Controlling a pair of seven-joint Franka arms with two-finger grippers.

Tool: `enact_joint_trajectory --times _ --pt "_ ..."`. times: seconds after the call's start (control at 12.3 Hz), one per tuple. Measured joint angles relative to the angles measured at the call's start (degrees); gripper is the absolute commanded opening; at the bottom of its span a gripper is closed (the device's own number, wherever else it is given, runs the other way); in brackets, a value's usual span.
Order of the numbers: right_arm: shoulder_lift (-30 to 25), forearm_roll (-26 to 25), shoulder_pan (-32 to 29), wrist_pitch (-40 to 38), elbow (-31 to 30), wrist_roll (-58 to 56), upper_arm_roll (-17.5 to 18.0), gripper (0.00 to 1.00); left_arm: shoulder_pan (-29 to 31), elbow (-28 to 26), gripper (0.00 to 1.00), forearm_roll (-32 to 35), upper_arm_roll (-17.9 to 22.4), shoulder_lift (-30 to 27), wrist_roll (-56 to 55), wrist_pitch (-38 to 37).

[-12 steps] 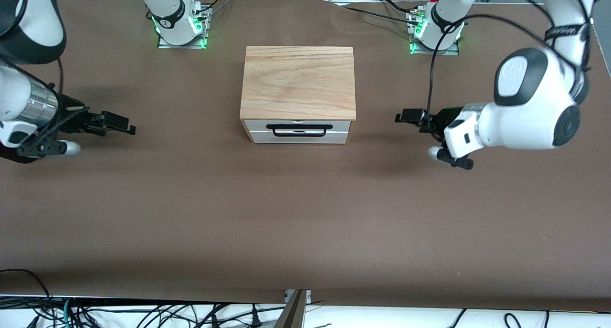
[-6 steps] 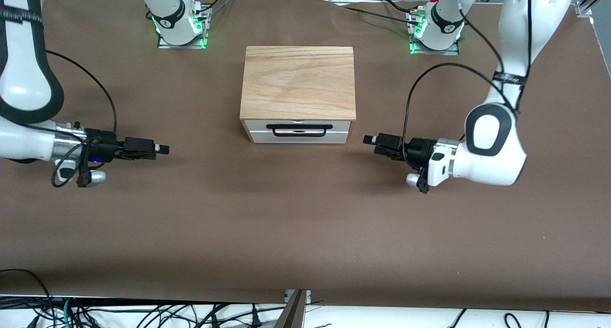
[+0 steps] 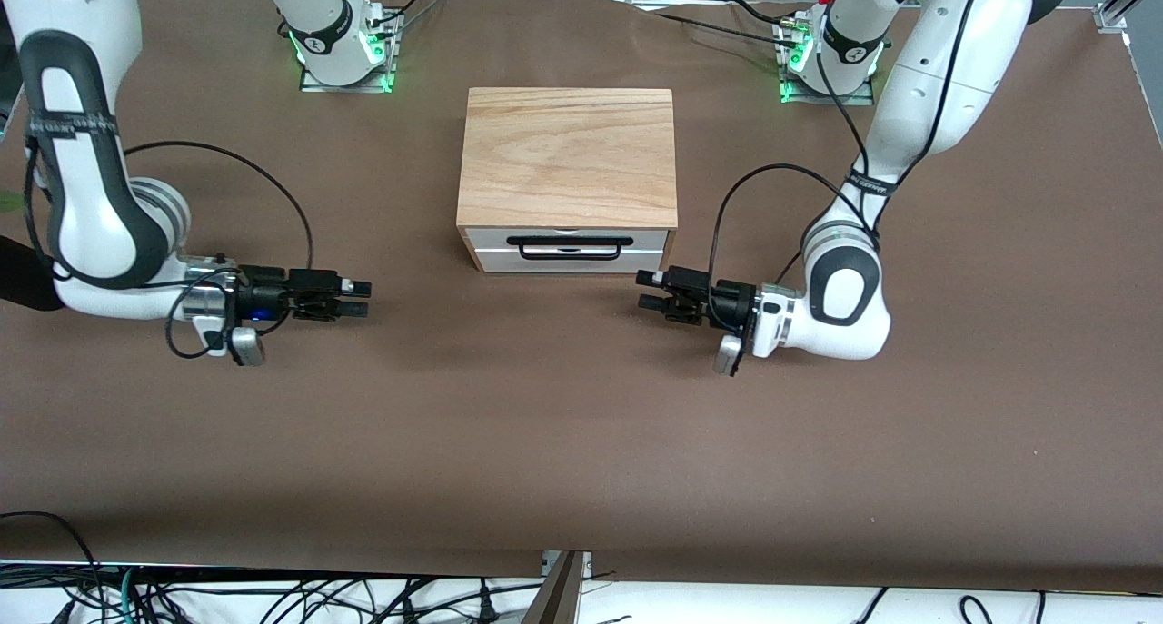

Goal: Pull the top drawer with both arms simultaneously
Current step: 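Bring both grippers onto the black drawer handle ends and close them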

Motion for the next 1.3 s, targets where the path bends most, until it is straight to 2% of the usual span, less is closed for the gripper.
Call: enact_joint_trajectory --times 0.24,0.41,0.49,0.65,0.81,0.97,1.22,1.3 --pt "4.75 10.45 1.76 -0.10 -0.86 -6.89 3.08 1.00 -2.66 -1.96 0.84 -3.20 -0.11 0.40 0.92 0.01" --pt "6.29 16.66 4.87 -0.09 -0.85 -8.61 3.53 1.00 -3.24 -3.00 0.78 -3.27 -0.11 0.41 1.51 0.01" --pt "6.63 18.25 6.19 -0.04 -0.84 -8.99 3.55 1.00 -3.23 -3.89 0.77 -3.27 -0.12 0.42 3.07 0.00" --pt "8.00 21.28 7.92 -0.04 -0.86 -11.76 3.58 1.00 -3.24 -5.82 0.66 -3.27 -0.42 0.43 6.13 0.00" --pt "10.15 25.77 10.16 -0.09 -0.85 -14.29 3.63 1.00 -3.21 -6.33 0.53 -3.27 -0.65 0.42 6.80 -0.04" --pt "11.84 28.17 12.46 -0.08 -0.79 -15.32 3.64 1.00 -3.09 -6.40 0.39 -3.27 -0.85 0.41 7.00 -0.18" --pt "12.31 28.67 13.75 -0.12 -0.77 -15.38 3.66 0.99 -3.07 -6.70 0.00 -3.27 -1.32 0.41 7.08 -0.21" --pt "12.31 28.67 14.01 -0.20 -0.88 -15.25 3.66 0.98 -3.05 -6.74 0.00 -3.27 -1.32 0.41 7.09 -0.21"
